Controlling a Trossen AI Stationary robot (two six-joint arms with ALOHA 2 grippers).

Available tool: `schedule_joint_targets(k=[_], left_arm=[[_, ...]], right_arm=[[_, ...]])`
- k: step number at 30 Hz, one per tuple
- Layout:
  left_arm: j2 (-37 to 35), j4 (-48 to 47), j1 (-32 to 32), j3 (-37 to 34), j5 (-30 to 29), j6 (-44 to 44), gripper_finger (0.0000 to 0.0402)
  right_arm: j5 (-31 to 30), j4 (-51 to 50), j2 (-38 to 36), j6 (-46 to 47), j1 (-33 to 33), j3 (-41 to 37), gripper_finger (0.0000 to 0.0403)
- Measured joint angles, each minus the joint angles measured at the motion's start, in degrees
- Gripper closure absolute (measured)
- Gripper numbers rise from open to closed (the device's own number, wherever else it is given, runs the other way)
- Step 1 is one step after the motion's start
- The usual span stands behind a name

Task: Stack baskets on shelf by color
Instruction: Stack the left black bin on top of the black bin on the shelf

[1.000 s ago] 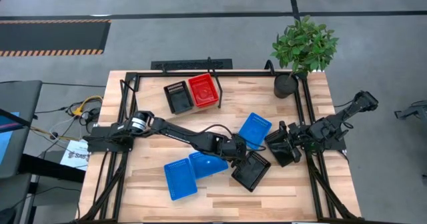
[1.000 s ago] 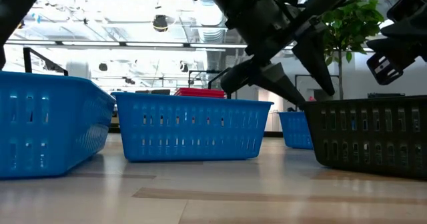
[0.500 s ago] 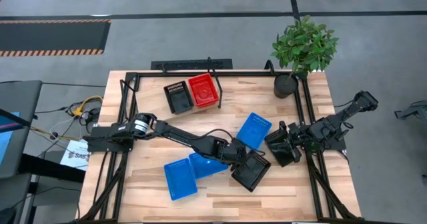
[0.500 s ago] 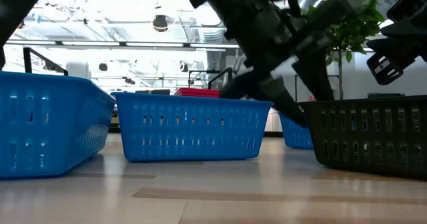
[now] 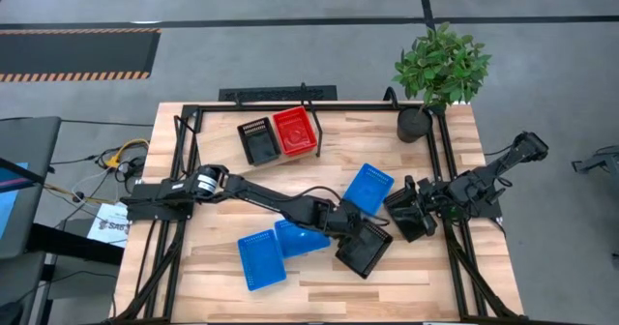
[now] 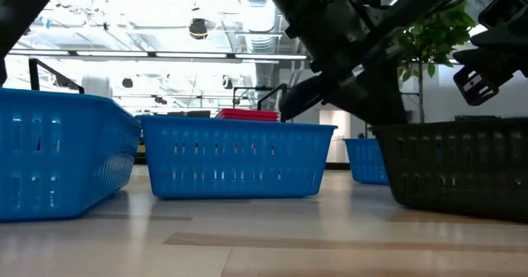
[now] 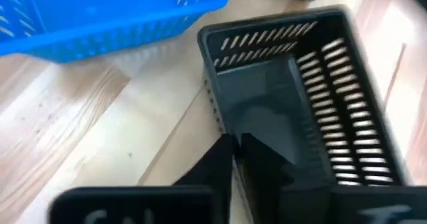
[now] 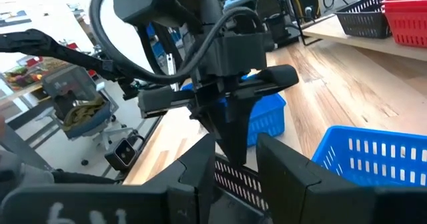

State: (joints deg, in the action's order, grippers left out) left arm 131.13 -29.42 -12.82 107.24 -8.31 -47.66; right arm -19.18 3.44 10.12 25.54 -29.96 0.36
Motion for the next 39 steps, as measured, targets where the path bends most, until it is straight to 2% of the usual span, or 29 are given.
schedule_joint_targets(k=[13,16,24,27,33,39], left_arm=[[0.19,-0.69,0.04,0.00,-0.83,0.02,0.0384],[0.20,-0.67,0.04,0.00,-0.84,0.04,0.0363],[0.22,-0.86,-0.15,-0.04,0.93,2.41,0.0273],[0.22,-1.30,-0.20,-0.05,1.02,2.68,0.0259],[0.24,-1.15,-0.16,-0.07,1.50,2.95,0.0271],[0.31,-0.64,-0.15,-0.74,3.07,3.16,0.0317]], right_arm=[[0.00,0.00,0.01,0.04,-0.02,0.00,0.0269],[0.02,0.00,0.01,0.07,-0.02,0.00,0.0269],[0.00,0.00,0.01,0.07,0.00,0.00,0.0269],[0.00,0.00,0.01,0.07,0.00,0.00,0.0269],[0.00,0.00,0.01,0.04,0.00,0.00,0.0269],[0.01,0.00,0.01,0.04,-0.01,0.00,0.0269]])
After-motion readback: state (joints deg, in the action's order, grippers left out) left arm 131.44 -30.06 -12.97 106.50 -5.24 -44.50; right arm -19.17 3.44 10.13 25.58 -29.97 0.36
